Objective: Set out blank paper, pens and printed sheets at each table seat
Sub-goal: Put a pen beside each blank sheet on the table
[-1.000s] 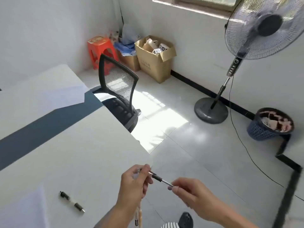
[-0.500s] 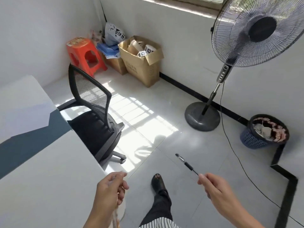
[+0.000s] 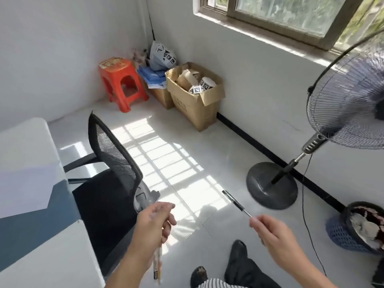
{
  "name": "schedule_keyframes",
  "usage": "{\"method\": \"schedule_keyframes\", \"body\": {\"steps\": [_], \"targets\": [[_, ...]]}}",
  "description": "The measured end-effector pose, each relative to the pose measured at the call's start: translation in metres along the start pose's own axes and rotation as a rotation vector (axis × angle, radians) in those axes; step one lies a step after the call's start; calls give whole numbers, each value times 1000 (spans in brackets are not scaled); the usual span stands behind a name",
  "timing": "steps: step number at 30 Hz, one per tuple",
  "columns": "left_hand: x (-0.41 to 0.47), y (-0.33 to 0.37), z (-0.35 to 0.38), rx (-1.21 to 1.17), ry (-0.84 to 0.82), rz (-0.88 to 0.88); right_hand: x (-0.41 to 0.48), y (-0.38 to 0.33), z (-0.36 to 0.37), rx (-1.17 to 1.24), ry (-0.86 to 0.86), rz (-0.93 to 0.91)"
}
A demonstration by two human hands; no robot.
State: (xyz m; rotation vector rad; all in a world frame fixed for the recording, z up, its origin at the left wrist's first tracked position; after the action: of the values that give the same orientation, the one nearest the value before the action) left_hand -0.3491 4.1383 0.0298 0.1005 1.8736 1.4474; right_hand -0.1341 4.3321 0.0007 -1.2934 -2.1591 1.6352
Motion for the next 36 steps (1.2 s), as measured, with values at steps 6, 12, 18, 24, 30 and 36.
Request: {"method": "schedule_keyframes", "body": {"steps": [6,12,18,24,30,36], "targets": [[78,27,3,-33,194,-68,142,-28,-18,-55,-125,-38],[153,88,21,-140,343,-63,294,-103,-31,-164,-243,-163],[191,117,1,-260,531,-69,404,-181,20,-269,-453,-292],[254,121,-62,-362,698,-114,474,-242,106,-338,-607,-379],[329,170,-148,-427,767,-56,534,-321,198,-332,-702,-362],[367,206,-222,-530,854,-35,576,-406,291,-375,-790,-448]]}}
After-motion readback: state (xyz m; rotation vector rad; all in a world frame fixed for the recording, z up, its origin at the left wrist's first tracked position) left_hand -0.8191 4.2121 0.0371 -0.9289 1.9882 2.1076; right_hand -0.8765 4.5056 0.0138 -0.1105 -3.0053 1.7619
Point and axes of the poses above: each hand's wrist, its own x-axis towards the middle knuckle, its own z-axis out of the palm, y = z × x, the point moved 1 cm from there along x, towards the middle knuckle, and after that the axes turned 5 degrees about x, right-handed, at the moved point
